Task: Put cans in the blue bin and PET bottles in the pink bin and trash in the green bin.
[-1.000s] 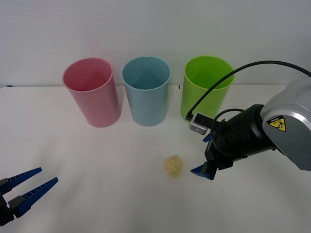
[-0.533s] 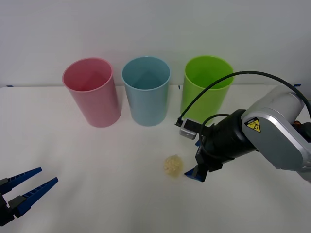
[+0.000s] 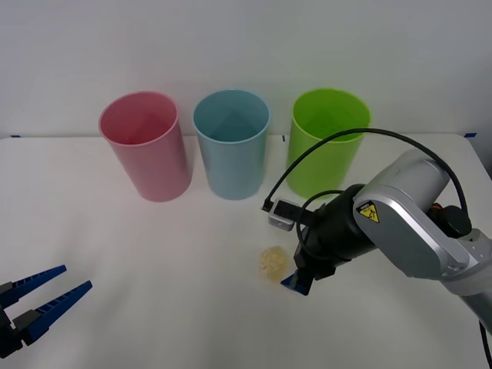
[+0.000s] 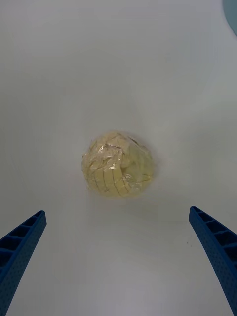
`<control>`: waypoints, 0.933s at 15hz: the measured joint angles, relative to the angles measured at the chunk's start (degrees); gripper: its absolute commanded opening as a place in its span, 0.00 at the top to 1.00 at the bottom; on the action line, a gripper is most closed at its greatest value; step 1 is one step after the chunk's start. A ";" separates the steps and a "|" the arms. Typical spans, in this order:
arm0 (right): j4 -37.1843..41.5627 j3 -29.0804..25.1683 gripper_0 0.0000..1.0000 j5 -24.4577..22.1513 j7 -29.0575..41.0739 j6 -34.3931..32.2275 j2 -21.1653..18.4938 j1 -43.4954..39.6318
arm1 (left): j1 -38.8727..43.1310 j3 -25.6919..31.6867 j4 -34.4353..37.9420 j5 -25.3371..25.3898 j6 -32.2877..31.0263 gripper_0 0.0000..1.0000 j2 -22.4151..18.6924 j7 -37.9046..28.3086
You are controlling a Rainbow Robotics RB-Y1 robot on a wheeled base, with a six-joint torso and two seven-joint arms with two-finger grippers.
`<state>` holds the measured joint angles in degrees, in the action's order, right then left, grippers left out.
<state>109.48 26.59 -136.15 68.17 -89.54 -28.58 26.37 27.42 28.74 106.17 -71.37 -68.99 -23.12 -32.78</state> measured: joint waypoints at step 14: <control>-8.85 4.99 0.00 -6.54 -0.76 7.66 4.85 0.61 | 0.00 0.00 0.00 0.00 0.00 0.00 0.00 0.00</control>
<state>100.63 31.58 -142.69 67.40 -81.88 -23.73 26.98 27.42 28.74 106.17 -71.37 -68.99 -23.12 -32.78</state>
